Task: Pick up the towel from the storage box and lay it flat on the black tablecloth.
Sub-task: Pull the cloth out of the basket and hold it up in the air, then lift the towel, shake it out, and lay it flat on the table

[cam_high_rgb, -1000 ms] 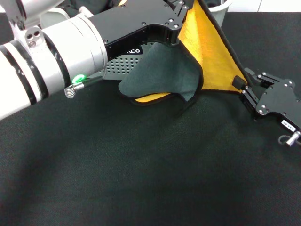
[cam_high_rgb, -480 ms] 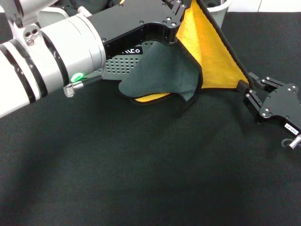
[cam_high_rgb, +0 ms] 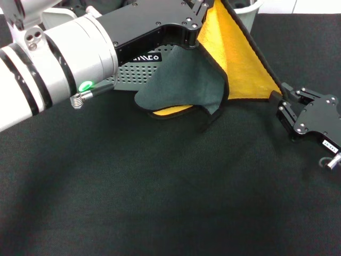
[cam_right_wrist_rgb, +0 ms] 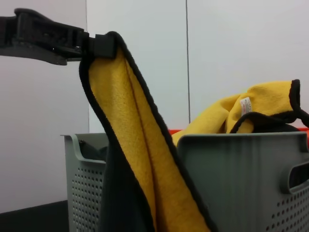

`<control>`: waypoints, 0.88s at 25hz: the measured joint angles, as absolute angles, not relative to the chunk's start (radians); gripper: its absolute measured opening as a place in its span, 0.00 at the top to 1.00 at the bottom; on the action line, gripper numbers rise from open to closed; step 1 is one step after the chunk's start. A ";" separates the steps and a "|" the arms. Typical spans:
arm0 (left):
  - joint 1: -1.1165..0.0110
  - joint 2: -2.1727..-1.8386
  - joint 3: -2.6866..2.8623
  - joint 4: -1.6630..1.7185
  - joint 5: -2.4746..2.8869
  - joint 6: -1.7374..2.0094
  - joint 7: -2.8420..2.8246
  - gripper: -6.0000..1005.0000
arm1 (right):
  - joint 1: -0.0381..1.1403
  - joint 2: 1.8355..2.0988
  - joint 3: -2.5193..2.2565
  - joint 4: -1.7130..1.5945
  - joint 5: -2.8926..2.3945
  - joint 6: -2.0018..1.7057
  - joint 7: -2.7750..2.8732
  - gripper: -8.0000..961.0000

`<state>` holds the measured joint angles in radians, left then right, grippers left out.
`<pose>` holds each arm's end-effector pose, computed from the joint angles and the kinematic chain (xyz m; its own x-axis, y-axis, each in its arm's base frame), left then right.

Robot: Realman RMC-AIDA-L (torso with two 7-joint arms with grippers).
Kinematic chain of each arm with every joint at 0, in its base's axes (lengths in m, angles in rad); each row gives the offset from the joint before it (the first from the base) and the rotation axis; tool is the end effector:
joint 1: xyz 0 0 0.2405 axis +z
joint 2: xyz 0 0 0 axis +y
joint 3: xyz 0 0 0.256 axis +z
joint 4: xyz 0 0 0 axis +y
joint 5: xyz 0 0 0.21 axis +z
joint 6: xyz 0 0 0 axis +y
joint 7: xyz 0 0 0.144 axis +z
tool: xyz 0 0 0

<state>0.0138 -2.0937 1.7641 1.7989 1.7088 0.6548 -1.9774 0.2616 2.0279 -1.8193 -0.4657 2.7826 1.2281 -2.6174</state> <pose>-0.0994 0.2946 0.0165 0.7620 0.0647 0.6443 0.4684 -0.7421 -0.4795 0.2743 0.2916 -0.0413 0.6901 0.0570 -0.7215 -0.4902 -0.6966 -0.5239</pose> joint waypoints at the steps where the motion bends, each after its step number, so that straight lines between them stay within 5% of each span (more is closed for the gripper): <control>1: 0.014 -2.094 1.764 1.799 1.709 0.655 -1.977 0.98 | 0.262 2.028 -1.820 -0.465 2.783 1.228 -2.624 0.77; 22: 0.016 -2.093 1.763 1.753 1.709 0.675 -1.954 0.98 | 0.255 2.029 -1.809 -0.441 2.781 1.298 -2.636 0.98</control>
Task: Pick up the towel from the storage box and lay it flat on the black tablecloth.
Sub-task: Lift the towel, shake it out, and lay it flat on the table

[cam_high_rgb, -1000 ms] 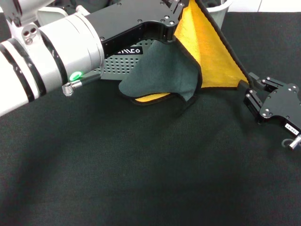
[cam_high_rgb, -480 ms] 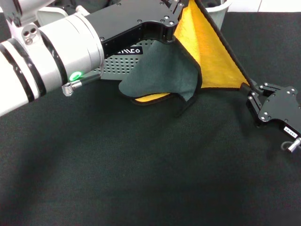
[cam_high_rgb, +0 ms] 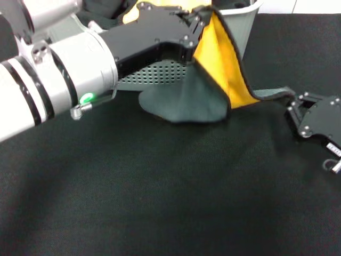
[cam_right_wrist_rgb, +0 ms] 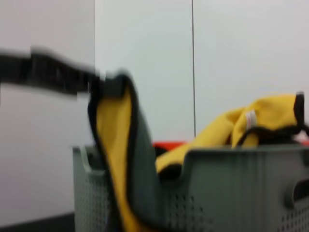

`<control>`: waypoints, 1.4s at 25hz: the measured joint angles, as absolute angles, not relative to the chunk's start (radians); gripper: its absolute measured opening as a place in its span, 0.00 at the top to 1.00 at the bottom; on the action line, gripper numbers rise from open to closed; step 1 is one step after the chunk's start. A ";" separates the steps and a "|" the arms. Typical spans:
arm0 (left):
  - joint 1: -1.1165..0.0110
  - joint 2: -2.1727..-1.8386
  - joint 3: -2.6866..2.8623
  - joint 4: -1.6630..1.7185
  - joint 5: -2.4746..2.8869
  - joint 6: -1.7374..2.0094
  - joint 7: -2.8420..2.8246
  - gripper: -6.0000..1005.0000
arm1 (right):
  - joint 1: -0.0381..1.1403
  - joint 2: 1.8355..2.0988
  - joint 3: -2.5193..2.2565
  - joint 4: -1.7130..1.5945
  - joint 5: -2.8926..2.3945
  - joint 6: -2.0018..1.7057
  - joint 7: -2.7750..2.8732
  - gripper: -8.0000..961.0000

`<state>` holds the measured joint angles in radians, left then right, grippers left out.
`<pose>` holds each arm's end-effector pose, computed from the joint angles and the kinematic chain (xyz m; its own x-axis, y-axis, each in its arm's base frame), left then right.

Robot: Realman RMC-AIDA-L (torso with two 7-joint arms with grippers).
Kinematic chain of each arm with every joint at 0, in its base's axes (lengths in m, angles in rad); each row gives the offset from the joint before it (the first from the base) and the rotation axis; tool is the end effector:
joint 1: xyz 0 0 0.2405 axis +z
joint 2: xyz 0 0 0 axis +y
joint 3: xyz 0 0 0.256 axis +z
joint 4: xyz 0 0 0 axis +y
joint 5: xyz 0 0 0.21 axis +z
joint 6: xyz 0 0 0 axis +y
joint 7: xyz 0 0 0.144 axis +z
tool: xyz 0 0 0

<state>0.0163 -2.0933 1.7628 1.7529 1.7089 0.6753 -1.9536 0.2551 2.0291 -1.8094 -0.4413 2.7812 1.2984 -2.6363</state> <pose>-0.1125 0.2946 0.0072 0.7788 0.0984 0.6195 0.4691 -0.7470 -0.4711 0.2744 0.2841 -0.0378 0.6721 0.0914 -0.7348 -0.4773 -0.7052 -0.5243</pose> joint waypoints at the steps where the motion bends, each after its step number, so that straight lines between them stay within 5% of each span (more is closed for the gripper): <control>1: 0.018 -2.093 1.760 1.743 1.709 0.682 -1.941 0.98 | 0.254 2.028 -1.803 -0.441 2.781 1.310 -2.635 0.98; 12: -0.006 -2.092 1.670 1.560 1.623 0.891 -1.789 0.98 | 0.284 2.011 -1.627 -0.467 2.774 1.489 -2.546 0.98; 22: -0.203 -2.094 1.583 1.152 1.403 1.208 -1.601 0.98 | 0.368 1.981 -1.616 -0.525 2.751 1.490 -2.445 0.98; 35: -0.288 -2.096 1.564 0.933 1.345 1.213 -1.478 0.94 | 0.384 1.985 -1.585 -0.628 2.739 1.495 -2.407 0.98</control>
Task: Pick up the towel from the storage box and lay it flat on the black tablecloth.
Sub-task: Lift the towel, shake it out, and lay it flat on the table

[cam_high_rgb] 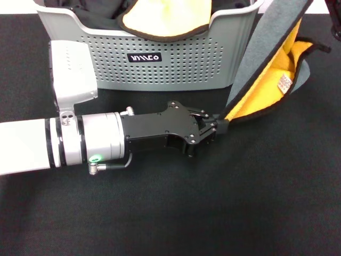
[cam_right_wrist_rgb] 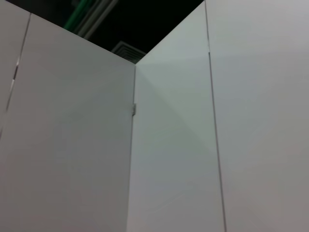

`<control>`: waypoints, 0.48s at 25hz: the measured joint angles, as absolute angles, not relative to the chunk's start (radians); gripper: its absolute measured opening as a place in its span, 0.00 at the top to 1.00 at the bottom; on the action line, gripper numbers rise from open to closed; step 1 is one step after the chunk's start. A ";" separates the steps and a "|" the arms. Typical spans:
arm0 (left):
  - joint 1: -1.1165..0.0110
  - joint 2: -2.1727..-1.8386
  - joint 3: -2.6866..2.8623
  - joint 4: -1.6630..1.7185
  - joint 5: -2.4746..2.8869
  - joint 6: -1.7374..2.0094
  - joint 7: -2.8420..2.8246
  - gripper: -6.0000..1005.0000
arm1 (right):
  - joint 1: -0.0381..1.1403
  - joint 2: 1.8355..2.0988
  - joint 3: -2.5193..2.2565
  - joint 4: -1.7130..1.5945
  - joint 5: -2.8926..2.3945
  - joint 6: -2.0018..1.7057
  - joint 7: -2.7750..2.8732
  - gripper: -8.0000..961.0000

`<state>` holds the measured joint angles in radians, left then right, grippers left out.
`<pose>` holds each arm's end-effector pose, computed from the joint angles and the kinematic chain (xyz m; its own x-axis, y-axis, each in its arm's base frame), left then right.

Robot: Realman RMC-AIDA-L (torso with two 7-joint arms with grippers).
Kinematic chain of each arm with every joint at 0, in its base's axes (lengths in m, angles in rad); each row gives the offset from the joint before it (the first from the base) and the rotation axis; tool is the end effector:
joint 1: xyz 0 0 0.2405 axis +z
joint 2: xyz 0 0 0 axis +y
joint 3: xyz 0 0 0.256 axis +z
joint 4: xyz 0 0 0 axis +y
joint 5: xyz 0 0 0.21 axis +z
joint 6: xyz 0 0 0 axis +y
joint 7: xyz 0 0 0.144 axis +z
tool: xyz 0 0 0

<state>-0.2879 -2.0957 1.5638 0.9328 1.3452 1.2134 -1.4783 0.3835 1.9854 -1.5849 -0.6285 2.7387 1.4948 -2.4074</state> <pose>-0.1938 0.2952 -0.0658 0.7461 0.3125 0.5880 0.4144 -0.9091 -0.0427 0.1925 0.3321 0.0421 0.3778 0.3383 -0.8619 -0.3716 -0.7972 -0.4758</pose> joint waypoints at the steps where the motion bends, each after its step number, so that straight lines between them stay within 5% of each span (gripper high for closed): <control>1: -0.289 -2.097 1.558 0.926 1.343 1.211 -1.473 0.93 | 0.387 1.989 -1.582 -0.631 2.727 1.495 -2.401 0.98; 12: -0.315 -2.095 1.545 0.840 1.282 1.209 -1.422 0.90 | 0.389 1.999 -1.577 -0.639 2.721 1.510 -2.399 0.98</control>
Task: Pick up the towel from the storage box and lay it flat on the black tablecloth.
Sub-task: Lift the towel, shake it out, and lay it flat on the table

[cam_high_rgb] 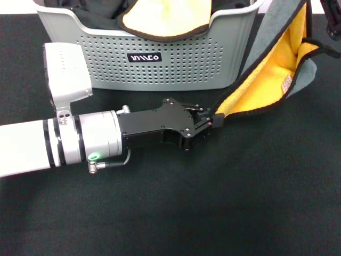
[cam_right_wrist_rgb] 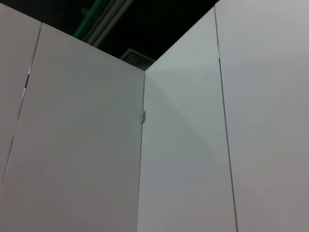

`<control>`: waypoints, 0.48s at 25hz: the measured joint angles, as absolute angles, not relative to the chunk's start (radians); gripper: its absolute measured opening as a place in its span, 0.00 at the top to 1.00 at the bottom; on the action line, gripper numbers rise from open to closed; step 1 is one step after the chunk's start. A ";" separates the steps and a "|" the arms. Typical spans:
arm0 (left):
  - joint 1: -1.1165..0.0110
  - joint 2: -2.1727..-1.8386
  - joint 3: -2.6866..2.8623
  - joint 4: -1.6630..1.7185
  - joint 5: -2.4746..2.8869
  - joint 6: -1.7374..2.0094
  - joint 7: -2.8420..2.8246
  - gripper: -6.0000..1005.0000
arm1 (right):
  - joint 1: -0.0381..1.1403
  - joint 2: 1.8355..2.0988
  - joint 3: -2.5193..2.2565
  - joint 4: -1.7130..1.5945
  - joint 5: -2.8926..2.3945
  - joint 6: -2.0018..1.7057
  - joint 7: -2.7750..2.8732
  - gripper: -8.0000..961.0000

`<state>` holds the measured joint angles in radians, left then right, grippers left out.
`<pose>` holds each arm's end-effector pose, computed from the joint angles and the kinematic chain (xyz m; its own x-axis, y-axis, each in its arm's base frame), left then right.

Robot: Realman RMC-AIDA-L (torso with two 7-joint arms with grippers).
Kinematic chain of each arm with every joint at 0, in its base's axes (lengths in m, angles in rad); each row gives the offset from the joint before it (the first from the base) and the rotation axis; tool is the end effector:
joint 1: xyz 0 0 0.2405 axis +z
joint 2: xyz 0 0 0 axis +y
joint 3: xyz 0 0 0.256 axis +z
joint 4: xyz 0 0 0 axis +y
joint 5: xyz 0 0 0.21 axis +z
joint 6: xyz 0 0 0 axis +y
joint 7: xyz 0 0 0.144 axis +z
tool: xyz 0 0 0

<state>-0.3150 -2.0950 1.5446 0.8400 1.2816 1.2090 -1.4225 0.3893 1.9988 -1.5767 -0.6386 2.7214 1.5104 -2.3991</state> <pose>-0.2027 0.3009 -0.0672 0.7143 0.3284 0.6180 0.4523 -0.8905 -0.0496 0.1851 0.3303 0.0392 0.3567 0.3417 -0.8695 -0.3529 -0.8125 -0.4641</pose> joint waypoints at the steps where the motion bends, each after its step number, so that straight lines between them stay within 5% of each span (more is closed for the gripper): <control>1: -0.315 -2.095 1.545 0.839 1.281 1.209 -1.422 0.90 | 0.389 1.999 -1.577 -0.642 2.722 1.511 -2.399 0.98; 12: -0.316 -2.095 1.545 0.835 1.281 1.209 -1.420 0.90 | 0.381 2.004 -1.548 -0.649 2.723 1.536 -2.396 0.98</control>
